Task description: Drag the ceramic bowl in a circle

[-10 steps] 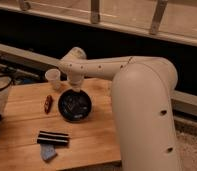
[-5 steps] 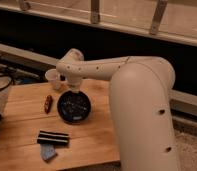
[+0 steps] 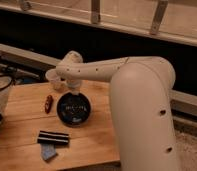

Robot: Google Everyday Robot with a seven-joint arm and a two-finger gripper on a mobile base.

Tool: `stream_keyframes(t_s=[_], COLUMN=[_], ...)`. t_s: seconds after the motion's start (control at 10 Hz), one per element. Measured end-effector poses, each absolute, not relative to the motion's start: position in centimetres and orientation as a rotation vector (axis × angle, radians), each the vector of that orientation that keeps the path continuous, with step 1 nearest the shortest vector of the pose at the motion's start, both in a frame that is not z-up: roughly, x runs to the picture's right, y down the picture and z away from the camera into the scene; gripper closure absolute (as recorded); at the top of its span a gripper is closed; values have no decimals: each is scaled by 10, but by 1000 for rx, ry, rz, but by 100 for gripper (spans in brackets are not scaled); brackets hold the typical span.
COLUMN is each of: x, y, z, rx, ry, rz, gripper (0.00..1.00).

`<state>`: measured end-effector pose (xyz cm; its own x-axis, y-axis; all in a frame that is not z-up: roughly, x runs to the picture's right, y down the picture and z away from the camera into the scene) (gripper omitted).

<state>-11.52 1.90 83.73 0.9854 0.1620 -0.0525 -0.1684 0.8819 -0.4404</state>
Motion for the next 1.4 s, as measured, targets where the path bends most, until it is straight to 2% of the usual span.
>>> stream_keyframes(t_s=[0.9, 1.4], x=[-121, -101], y=[35, 51], z=[831, 822], rx=[-470, -473], ry=[34, 44], rz=[153, 153], gripper=[66, 66])
